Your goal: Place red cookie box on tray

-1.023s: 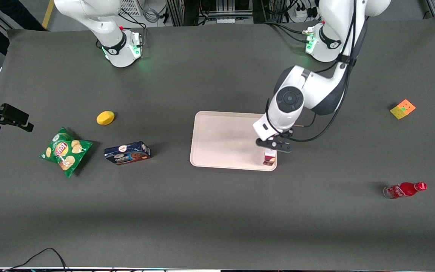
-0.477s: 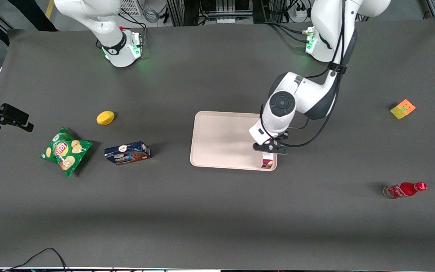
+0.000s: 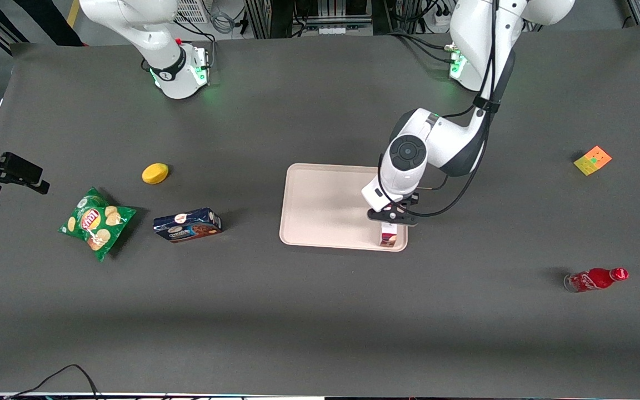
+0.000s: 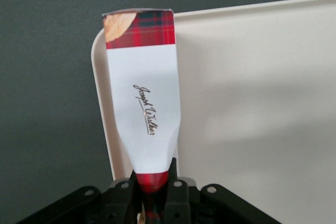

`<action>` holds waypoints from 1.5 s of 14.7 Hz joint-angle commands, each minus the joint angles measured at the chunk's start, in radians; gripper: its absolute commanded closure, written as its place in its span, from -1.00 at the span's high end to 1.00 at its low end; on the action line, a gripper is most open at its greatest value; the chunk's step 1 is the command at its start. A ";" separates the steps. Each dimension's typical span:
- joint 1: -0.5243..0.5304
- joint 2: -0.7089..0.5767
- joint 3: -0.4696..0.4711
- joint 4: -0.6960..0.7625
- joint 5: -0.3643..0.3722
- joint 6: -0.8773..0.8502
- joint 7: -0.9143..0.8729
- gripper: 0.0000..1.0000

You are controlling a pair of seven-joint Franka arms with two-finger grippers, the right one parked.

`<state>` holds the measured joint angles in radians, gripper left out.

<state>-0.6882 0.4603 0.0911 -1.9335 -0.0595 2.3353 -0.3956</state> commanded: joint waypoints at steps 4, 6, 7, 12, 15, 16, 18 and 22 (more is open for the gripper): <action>-0.021 -0.005 0.015 -0.010 0.006 0.016 -0.025 -0.13; -0.021 -0.005 0.016 -0.009 0.006 0.016 -0.025 0.40; -0.021 -0.005 0.016 -0.007 0.006 0.016 -0.025 0.69; -0.011 -0.051 0.051 0.042 0.003 -0.066 0.006 1.00; 0.025 -0.124 0.102 0.108 -0.005 -0.215 0.128 1.00; 0.057 -0.156 0.110 0.123 -0.006 -0.267 0.159 1.00; 0.129 -0.228 0.113 0.142 -0.010 -0.365 0.166 1.00; 0.255 -0.369 0.141 0.137 -0.010 -0.418 0.173 1.00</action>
<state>-0.5058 0.1909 0.2313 -1.7782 -0.0614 1.9592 -0.2387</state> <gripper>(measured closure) 0.000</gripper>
